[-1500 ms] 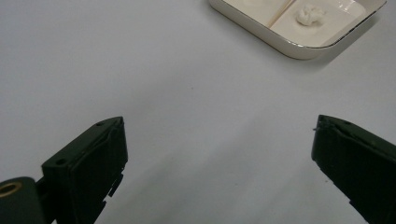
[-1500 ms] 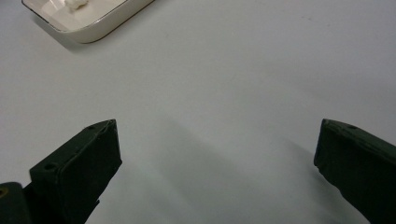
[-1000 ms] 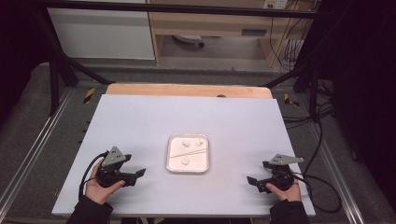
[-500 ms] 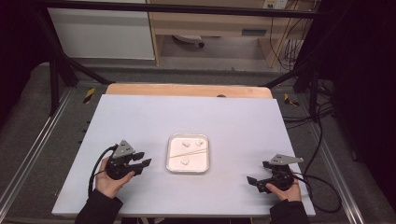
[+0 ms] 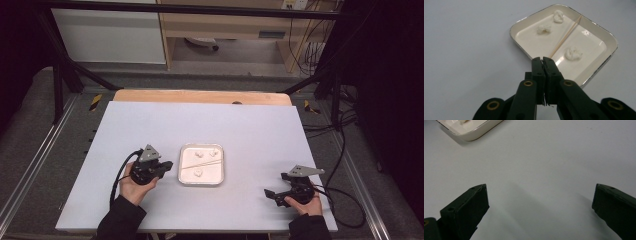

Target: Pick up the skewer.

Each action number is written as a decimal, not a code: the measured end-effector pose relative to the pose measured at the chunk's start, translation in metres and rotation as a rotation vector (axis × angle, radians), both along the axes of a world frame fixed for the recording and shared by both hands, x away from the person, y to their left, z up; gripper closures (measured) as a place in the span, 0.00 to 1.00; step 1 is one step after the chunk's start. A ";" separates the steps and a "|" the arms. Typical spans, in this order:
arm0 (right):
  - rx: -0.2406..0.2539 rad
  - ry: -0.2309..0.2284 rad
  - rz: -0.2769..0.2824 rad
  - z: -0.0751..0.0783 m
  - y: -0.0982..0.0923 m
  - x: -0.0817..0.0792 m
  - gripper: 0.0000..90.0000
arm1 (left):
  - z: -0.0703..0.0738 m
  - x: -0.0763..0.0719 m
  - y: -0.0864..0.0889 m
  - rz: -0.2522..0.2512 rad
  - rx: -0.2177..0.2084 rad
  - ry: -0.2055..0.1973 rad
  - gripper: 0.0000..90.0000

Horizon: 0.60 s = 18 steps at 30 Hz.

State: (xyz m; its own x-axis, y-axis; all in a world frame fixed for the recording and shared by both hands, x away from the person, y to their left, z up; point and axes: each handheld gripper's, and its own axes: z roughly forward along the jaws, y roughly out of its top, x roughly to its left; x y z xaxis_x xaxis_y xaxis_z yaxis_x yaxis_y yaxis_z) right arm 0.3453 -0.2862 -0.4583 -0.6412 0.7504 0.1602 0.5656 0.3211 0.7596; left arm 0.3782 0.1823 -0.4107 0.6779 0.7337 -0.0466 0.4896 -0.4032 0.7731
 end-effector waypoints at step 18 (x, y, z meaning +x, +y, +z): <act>0.000 0.003 0.004 -0.001 0.001 0.000 0.01 | -0.018 0.029 -0.049 -0.010 0.062 0.024 1.00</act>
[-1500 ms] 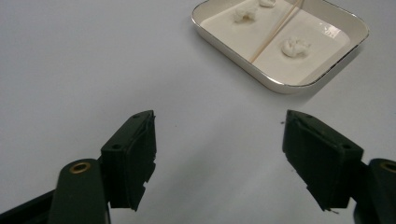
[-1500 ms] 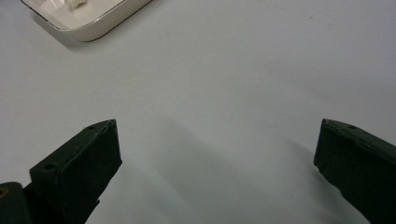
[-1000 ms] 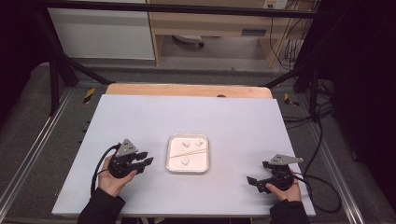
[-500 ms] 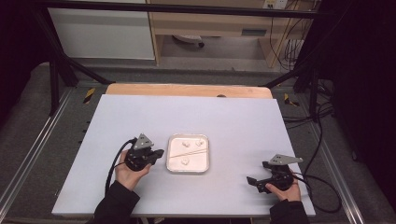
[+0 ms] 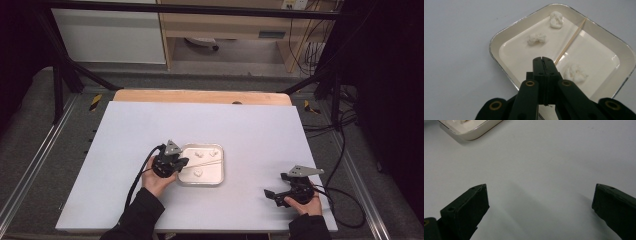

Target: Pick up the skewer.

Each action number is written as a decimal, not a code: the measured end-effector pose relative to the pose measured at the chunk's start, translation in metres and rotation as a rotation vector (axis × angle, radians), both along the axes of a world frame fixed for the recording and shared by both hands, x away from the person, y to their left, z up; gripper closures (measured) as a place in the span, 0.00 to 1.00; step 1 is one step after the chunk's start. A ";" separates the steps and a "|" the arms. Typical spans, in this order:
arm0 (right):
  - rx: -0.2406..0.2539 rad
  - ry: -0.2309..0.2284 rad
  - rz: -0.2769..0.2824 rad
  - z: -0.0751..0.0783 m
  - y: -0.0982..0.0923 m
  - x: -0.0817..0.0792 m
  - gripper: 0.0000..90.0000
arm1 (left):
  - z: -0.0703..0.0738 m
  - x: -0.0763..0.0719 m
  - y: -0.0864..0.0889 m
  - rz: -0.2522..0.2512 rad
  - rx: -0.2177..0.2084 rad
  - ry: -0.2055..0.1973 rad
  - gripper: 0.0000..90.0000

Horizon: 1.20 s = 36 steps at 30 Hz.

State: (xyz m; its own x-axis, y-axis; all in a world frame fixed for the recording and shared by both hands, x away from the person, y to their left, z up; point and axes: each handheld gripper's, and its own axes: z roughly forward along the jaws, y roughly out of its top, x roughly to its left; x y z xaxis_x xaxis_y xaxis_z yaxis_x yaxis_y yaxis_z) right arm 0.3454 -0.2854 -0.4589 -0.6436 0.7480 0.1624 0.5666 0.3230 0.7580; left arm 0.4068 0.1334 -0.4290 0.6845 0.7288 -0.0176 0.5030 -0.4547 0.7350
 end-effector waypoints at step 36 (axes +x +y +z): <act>0.001 0.000 0.002 0.000 0.000 0.000 0.01 | -0.013 -0.004 -0.002 -0.069 0.050 0.027 1.00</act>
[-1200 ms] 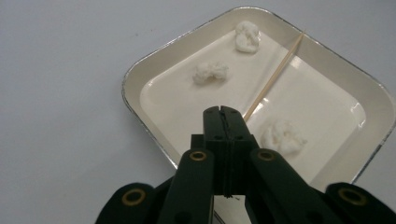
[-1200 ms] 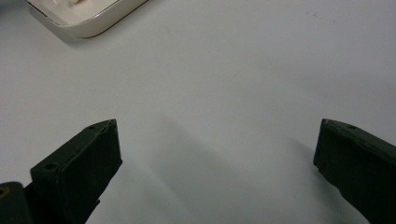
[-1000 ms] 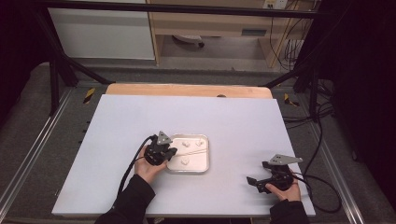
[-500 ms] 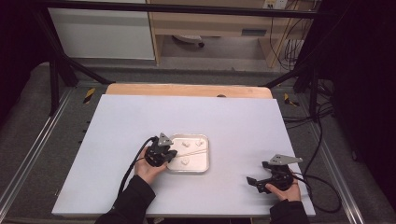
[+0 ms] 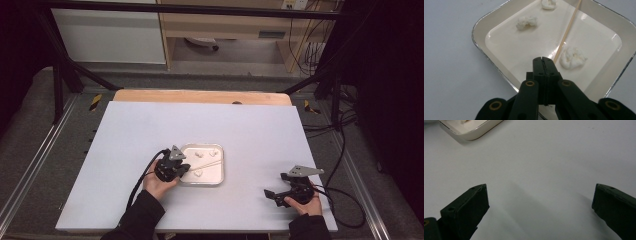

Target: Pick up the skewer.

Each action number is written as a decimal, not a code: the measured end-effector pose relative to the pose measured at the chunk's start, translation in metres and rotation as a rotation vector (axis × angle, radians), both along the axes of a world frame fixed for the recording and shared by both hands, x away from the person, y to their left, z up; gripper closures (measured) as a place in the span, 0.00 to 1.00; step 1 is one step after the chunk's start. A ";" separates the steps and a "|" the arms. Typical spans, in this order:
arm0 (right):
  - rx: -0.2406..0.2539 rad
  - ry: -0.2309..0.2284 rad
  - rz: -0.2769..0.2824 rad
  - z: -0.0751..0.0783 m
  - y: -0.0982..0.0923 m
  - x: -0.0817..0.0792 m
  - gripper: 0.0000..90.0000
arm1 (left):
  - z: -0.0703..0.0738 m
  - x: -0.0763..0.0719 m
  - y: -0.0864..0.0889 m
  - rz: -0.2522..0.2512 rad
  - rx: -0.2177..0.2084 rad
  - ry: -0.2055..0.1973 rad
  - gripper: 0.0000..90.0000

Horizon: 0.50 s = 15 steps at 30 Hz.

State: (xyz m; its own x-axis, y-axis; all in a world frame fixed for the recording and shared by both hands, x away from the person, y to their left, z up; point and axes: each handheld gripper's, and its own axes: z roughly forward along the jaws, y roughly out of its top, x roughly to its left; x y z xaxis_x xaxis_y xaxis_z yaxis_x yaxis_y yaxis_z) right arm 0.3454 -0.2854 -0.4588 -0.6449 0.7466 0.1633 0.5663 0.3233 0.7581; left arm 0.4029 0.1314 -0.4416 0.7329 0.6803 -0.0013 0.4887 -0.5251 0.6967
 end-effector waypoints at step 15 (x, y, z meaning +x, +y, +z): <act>0.002 -0.002 0.005 -0.001 0.000 0.000 0.02 | 0.019 0.013 -0.023 -0.078 0.017 0.004 0.68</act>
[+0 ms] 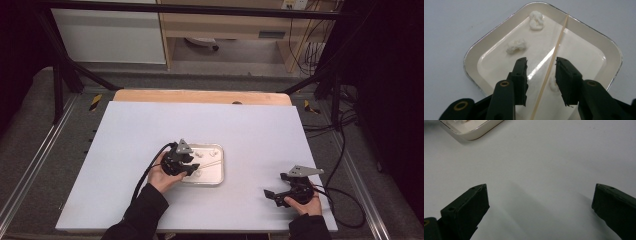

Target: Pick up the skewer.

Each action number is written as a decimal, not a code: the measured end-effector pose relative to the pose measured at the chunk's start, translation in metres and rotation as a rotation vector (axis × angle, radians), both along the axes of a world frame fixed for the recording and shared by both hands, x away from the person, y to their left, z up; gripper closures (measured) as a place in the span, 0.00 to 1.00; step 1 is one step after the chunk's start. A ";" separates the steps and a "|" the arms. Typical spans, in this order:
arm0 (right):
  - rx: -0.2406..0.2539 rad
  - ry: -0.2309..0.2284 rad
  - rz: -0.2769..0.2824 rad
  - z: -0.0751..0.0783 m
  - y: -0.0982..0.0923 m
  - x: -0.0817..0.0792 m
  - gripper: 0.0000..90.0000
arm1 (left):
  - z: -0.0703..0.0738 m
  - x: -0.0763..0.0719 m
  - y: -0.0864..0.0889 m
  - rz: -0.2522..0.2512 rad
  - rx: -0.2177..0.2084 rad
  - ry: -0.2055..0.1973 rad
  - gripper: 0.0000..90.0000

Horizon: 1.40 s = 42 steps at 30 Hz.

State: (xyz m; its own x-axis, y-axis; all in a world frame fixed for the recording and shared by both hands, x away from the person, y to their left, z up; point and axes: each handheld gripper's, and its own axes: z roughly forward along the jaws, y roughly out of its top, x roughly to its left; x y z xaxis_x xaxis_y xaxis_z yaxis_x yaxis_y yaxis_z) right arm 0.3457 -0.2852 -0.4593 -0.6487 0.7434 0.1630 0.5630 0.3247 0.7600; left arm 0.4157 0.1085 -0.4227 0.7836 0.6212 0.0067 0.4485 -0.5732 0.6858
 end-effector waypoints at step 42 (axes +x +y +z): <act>-0.002 0.011 0.006 -0.001 0.001 0.000 0.02 | -0.015 0.004 0.003 -0.119 0.069 0.027 0.95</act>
